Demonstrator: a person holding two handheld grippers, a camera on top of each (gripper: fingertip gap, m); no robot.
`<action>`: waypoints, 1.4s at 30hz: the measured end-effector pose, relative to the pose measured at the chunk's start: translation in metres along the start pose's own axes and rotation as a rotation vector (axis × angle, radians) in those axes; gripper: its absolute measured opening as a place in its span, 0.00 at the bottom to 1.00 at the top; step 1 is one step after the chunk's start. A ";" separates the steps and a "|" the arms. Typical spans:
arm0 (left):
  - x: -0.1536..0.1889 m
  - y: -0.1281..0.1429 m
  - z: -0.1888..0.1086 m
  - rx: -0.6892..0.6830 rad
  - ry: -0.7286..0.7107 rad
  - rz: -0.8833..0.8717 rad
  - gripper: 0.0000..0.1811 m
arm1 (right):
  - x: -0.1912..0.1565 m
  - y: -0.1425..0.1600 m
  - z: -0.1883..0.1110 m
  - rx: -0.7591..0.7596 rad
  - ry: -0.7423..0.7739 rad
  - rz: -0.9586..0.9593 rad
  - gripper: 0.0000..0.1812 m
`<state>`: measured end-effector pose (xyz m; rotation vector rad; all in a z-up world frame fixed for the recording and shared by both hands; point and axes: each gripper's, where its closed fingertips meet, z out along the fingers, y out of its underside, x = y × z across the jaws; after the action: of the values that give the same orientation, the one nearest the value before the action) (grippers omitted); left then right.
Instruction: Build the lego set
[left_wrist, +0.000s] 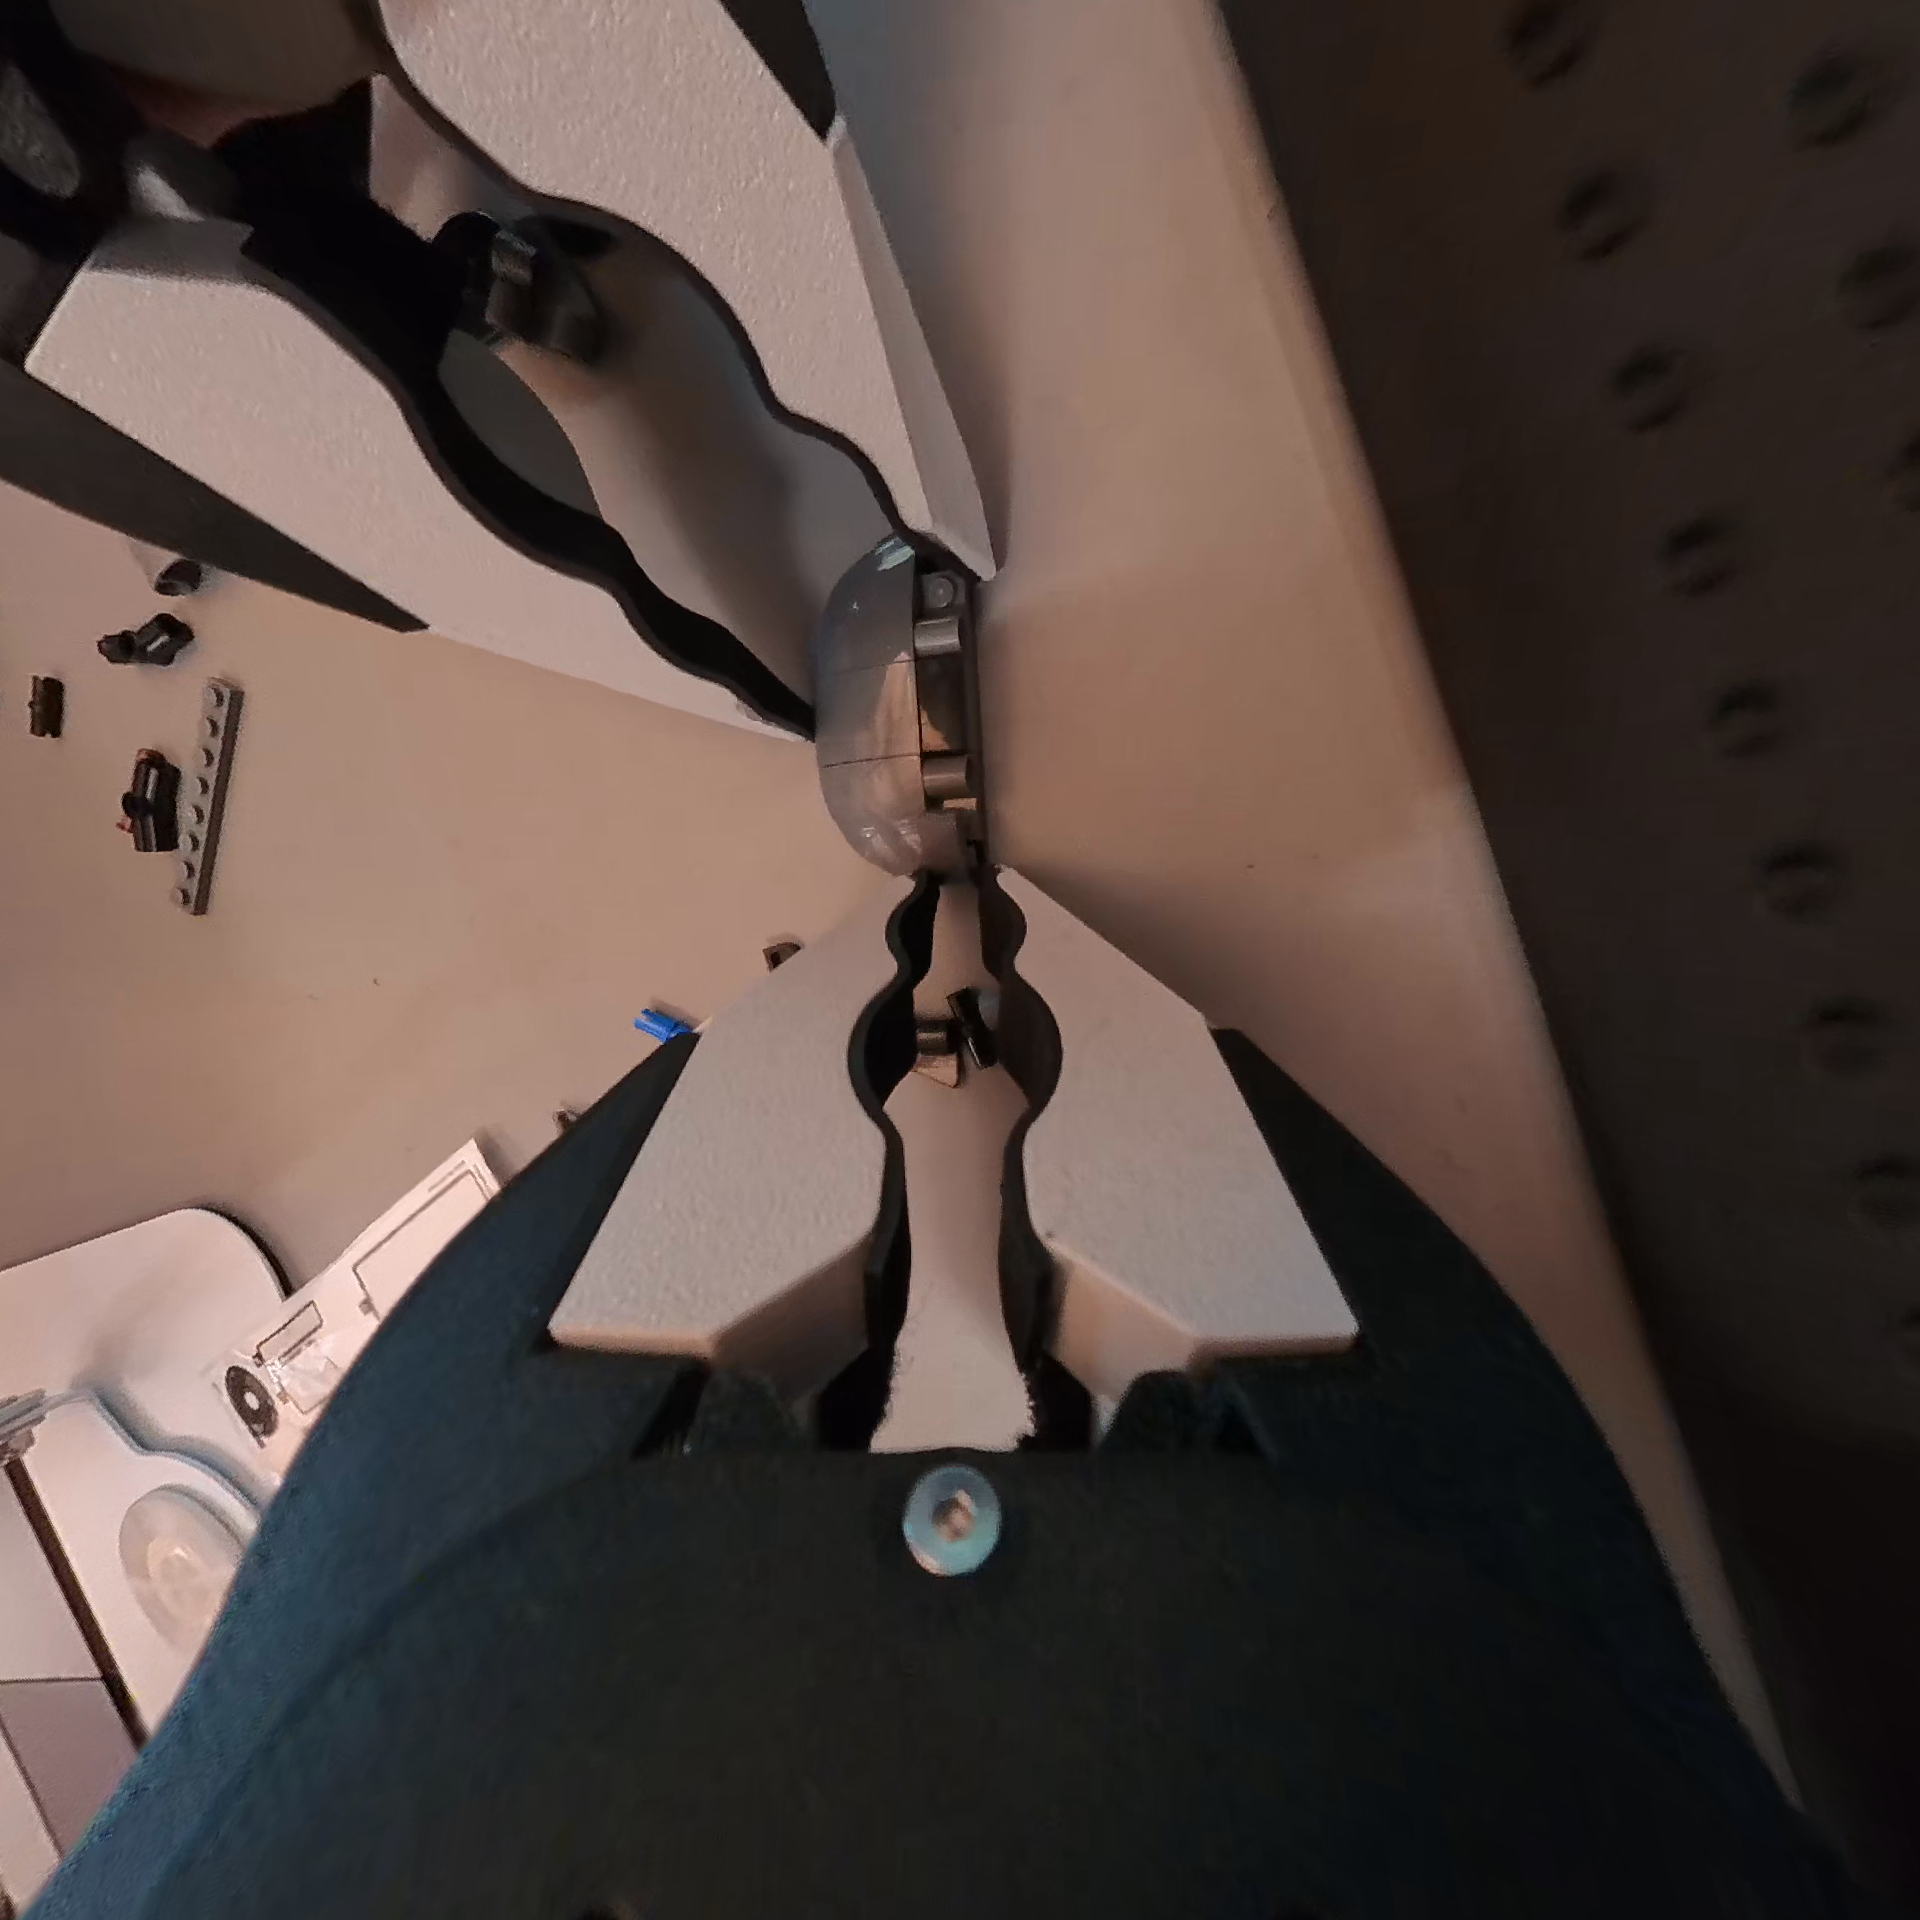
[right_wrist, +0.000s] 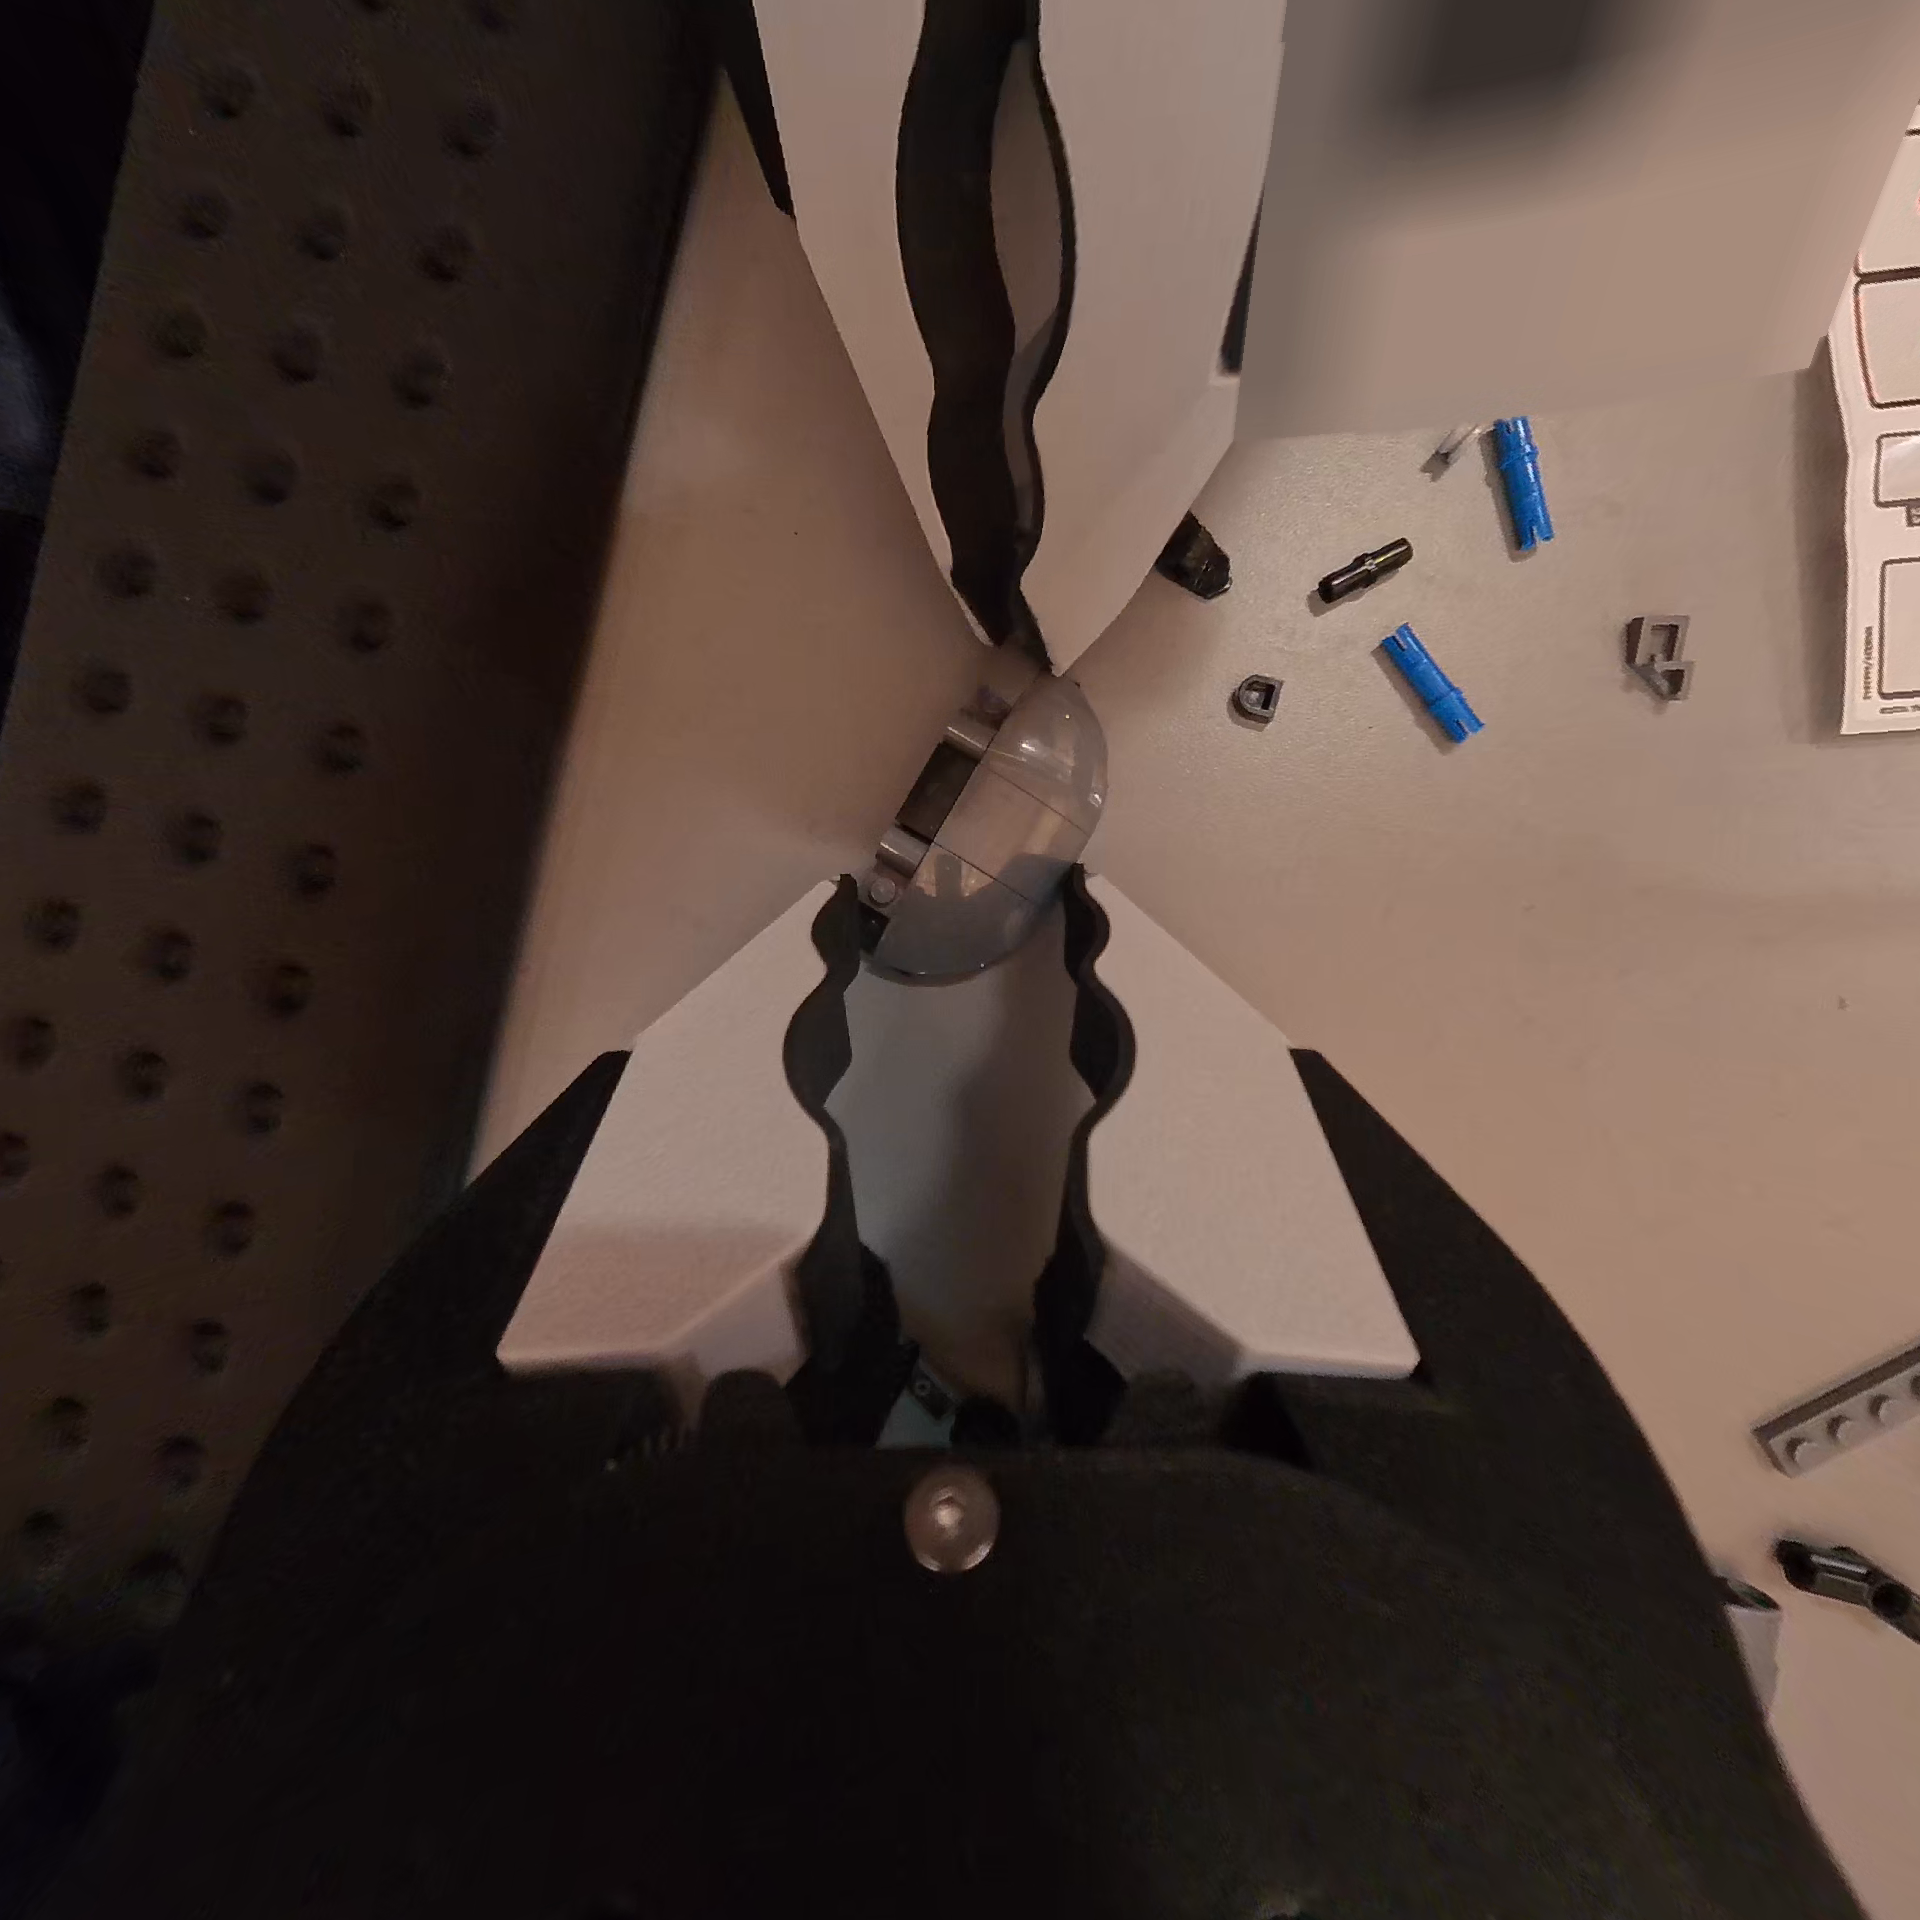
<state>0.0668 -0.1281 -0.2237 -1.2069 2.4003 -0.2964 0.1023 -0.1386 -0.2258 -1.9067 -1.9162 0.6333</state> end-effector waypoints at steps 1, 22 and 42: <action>0.000 0.000 0.000 -0.004 -0.003 0.003 0.03 | 0.000 0.000 0.000 0.000 0.000 0.000 0.21; -0.001 -0.006 -0.004 0.014 -0.017 -0.008 0.05 | 0.000 0.000 0.000 0.001 -0.002 0.002 0.21; -0.001 -0.005 0.001 -0.018 -0.018 -0.017 0.03 | 0.000 0.000 0.000 0.002 -0.006 0.009 0.21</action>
<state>0.0712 -0.1305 -0.2221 -1.2336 2.3834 -0.2691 0.1028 -0.1389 -0.2258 -1.9152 -1.9113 0.6435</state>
